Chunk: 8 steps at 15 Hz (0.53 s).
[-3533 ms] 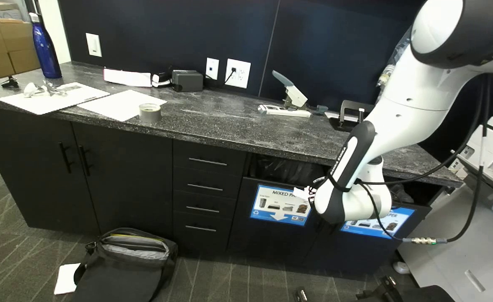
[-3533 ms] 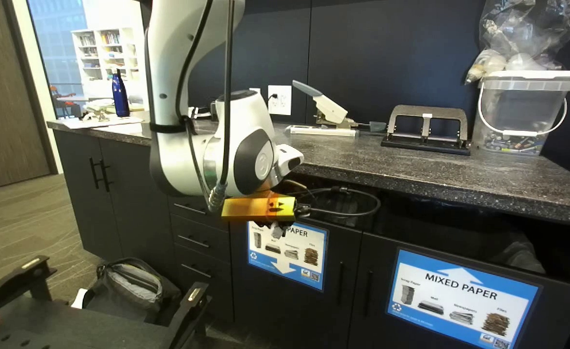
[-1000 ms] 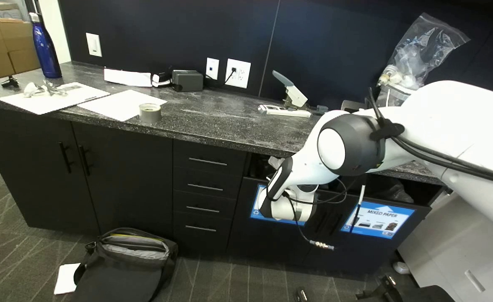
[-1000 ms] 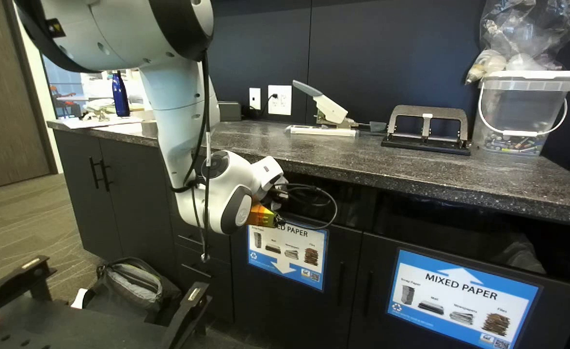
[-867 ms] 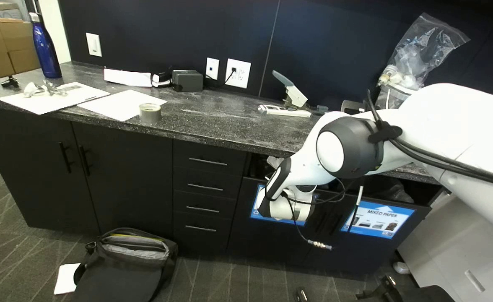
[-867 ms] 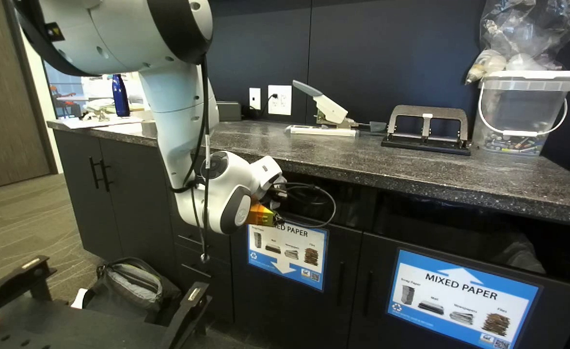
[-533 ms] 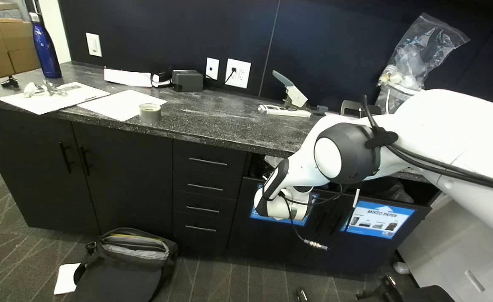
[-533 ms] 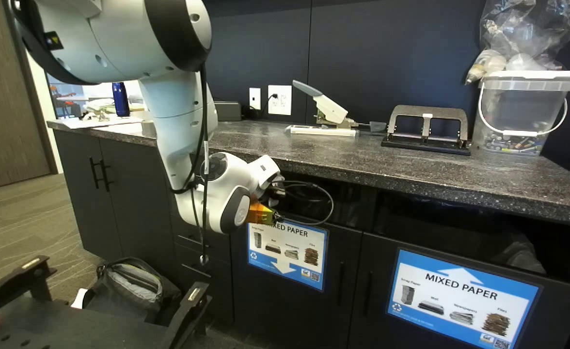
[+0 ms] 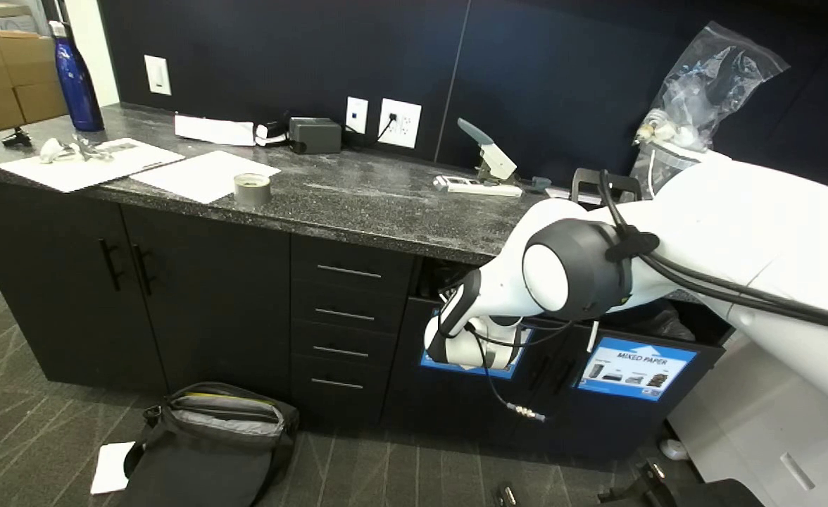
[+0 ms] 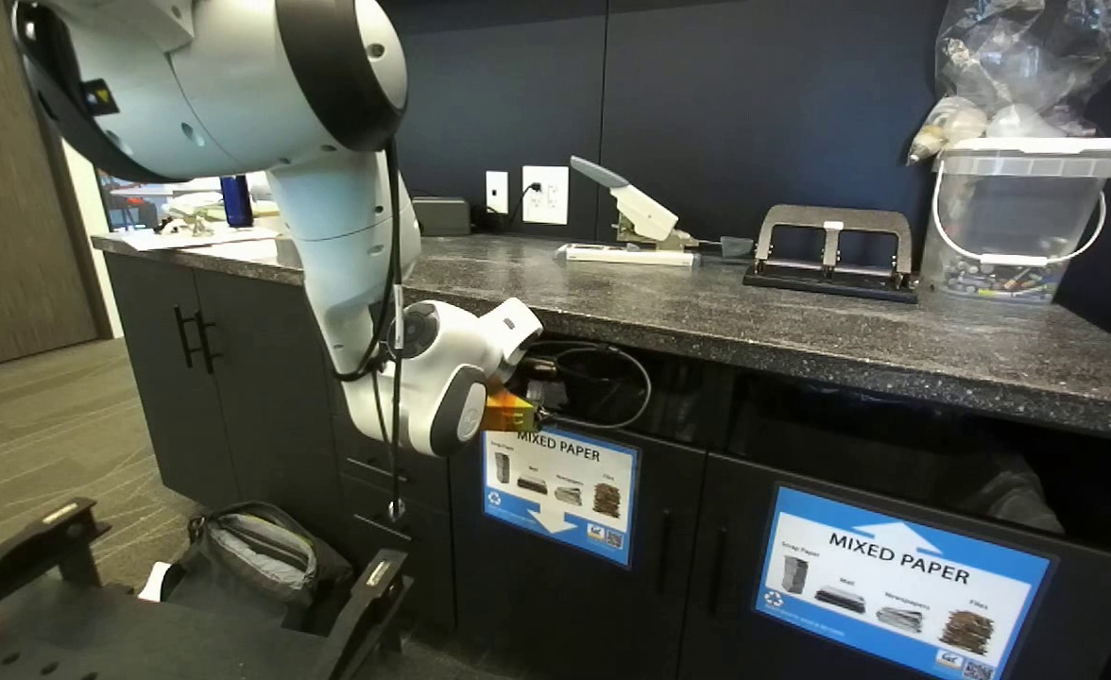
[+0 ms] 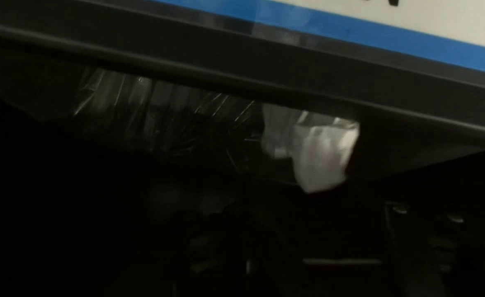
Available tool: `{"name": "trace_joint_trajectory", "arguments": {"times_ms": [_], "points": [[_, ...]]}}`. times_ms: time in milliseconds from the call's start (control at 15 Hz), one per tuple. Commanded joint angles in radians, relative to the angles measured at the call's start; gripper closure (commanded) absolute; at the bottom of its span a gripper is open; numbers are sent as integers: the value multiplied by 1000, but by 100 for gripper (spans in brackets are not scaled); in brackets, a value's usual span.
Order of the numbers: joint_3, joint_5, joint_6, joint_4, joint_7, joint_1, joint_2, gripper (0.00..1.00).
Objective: Place one paper from the counter inside the waste bin on the right, place four papers from the counter inside the bin on the left
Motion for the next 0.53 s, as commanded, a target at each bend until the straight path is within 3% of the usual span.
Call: {"name": "trace_joint_trajectory", "arguments": {"times_ms": [0, 133, 467], "points": [[-8, 35, 40, 5, -65, 8, -3, 8], [-4, 38, 18, 3, -85, 7, -5, 0], [34, -65, -37, -267, -72, 1, -177, 0]]}}
